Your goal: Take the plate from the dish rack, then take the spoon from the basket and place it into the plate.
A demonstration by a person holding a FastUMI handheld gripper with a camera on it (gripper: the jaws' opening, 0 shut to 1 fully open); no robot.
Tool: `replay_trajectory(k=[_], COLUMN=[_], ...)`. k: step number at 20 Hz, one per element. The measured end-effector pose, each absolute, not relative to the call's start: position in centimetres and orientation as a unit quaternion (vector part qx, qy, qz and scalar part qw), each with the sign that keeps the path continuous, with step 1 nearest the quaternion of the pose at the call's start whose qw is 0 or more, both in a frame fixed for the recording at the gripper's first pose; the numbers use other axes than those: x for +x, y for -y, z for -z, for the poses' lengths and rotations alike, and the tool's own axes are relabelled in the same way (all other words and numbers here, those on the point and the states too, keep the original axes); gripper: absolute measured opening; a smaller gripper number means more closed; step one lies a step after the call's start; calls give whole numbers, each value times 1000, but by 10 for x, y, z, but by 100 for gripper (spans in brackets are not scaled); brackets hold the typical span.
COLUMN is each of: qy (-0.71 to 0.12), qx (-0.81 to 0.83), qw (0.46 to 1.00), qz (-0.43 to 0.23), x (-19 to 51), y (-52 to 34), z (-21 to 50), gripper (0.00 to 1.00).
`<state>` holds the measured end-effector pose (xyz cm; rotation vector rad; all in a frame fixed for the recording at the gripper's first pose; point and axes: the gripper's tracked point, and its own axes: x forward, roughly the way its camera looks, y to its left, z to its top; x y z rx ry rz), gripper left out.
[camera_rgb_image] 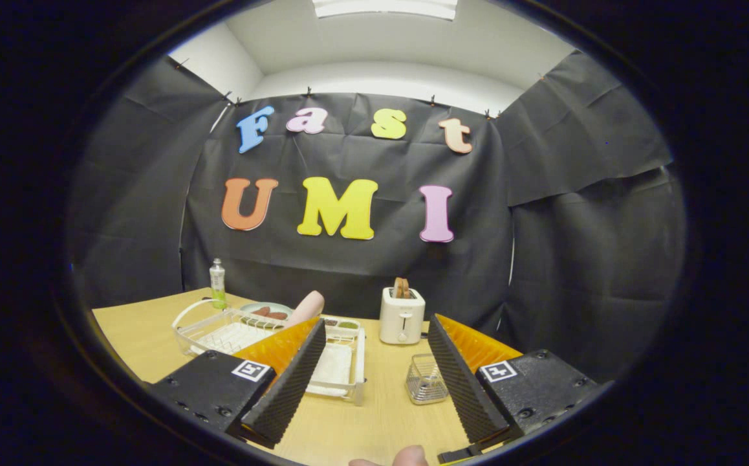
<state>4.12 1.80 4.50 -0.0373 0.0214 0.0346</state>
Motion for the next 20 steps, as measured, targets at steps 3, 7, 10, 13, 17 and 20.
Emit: replay_trajectory(k=[3,7,10,13,17,20], qy=[-19,-40,-76,-119,-191,-265], qx=[-12,-14,-21,-8,-15,-22], qw=[999,998,994,989,977,958], qz=[-32,-55,-77,-91,-96,-110], x=[67,105,138,172,210,226], y=[-30,-48,-62,-77,-96,-116], z=[-66,-87,-100,-108,-98,-66], gripper=[100,100,100,100,100,100])
